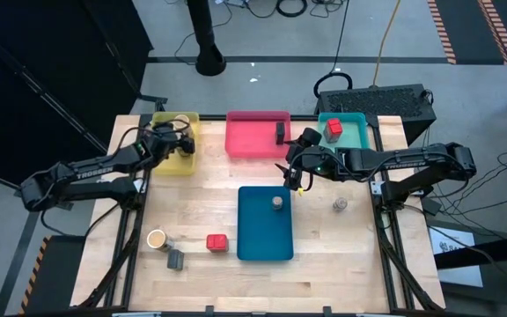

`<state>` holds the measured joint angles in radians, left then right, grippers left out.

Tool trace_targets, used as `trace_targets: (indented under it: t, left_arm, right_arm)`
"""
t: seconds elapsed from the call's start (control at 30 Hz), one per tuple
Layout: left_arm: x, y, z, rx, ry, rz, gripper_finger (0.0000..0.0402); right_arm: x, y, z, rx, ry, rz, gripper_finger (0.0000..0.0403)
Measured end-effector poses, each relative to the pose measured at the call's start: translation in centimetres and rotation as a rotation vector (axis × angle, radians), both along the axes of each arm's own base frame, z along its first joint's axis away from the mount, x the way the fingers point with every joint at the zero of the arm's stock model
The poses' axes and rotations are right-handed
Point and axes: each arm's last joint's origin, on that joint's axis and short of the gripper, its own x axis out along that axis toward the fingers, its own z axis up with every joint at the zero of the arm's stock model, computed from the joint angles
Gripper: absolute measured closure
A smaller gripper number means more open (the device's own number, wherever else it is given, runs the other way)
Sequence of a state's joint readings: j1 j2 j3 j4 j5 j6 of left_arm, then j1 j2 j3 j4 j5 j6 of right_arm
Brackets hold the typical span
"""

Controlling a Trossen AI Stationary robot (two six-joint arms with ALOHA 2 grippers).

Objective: Sort spices by type
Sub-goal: Put the black seasoning can into the red bin

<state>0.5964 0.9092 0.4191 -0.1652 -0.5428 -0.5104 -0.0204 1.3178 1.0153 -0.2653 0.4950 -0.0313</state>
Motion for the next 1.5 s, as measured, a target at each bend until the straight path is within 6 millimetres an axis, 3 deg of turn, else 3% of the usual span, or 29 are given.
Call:
trace_targets:
  t: [0.23, 0.33, 0.57, 0.87, 1.07, 1.2, 1.5]
  left_arm:
    - [0.0, -0.1, 2.0, 0.032, 0.011, -0.027, 0.0092]
    - [0.6, -0.9, 2.4, -0.027, -0.051, -0.118, 0.0092]
    - [2.4, -5.1, 2.7, -0.064, -0.093, -0.396, 0.0091]
    - [3.6, -11.0, 5.8, 0.061, -0.082, -0.767, 0.0091]
    - [3.4, -14.7, 6.4, 0.13, -0.044, -1.027, 0.0091]
    - [3.0, -16.1, 6.3, 0.161, -0.032, -1.063, 0.0091]
    - [2.6, -18.5, 6.0, 0.152, -0.038, -1.159, 0.0091]
  right_arm:
    - [0.0, 0.0, 0.0, -0.002, 0.001, 0.001, 0.0073]
    - [0.0, 0.0, 0.0, 0.0, -0.001, 0.0, 0.0073]
    - [0.0, 0.0, 0.1, 0.008, -0.015, -0.006, 0.0073]
    - [0.1, 0.4, 0.1, 0.06, -0.05, -0.026, 0.0073]
    - [0.2, 2.5, 0.4, 0.102, -0.084, 0.016, 0.0074]
    - [0.7, 4.2, 1.6, 0.095, -0.117, 0.03, 0.0074]
    - [4.5, 7.3, 3.5, 0.065, -0.033, 0.097, 0.0074]
